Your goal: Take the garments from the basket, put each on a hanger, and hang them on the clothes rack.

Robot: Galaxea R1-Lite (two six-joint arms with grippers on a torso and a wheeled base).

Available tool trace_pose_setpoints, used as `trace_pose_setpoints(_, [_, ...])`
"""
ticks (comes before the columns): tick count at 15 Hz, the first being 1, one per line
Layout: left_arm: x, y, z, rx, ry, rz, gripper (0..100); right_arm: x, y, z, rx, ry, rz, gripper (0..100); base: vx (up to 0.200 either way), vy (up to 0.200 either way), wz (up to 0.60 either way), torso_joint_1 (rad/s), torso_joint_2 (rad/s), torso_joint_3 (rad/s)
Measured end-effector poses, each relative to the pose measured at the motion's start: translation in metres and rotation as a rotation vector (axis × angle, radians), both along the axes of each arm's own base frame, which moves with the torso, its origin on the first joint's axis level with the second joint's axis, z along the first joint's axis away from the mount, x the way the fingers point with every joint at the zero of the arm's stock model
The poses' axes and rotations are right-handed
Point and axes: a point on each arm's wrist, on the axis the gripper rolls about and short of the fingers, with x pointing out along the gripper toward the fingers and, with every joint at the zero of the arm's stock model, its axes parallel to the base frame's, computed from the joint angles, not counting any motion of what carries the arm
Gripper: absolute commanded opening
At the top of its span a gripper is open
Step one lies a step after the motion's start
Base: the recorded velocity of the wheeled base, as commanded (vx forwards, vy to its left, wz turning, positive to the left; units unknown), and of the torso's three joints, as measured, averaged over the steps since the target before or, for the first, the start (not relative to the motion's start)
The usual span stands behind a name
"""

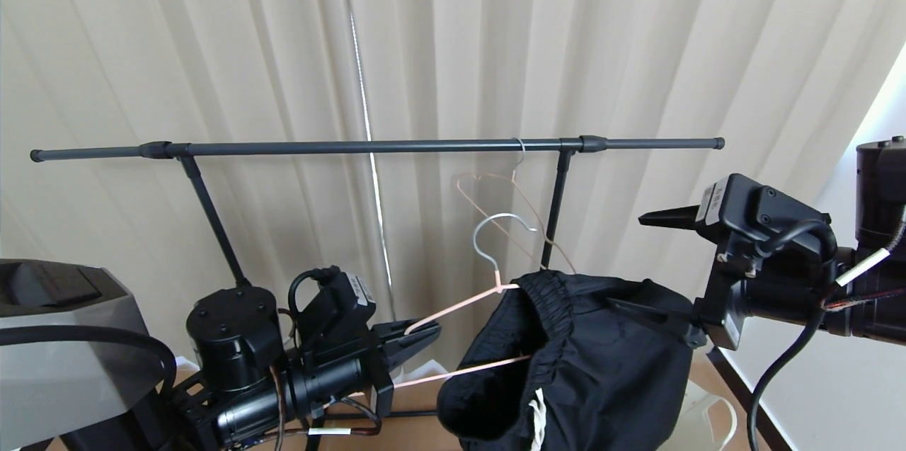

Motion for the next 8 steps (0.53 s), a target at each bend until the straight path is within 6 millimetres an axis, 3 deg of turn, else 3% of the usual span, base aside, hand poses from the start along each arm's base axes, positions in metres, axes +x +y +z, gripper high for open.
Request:
trace_pose_setpoints(5, [-0.001, -0.001, -0.003, 0.015, -0.005, -0.008, 0, -0.003, -0.004, 0.008, -0.028, 0.134, 0.145, 100, 0.000, 0.000, 0.00, 0.000, 0.00, 0.000])
trace_pose_setpoints(8, [-0.004, -0.003, -0.004, 0.023, -0.002, -0.020, 0, 0.010, 0.000, 0.023, -0.061, 0.207, 0.205, 100, 0.000, 0.000, 0.00, 0.000, 0.00, 0.000])
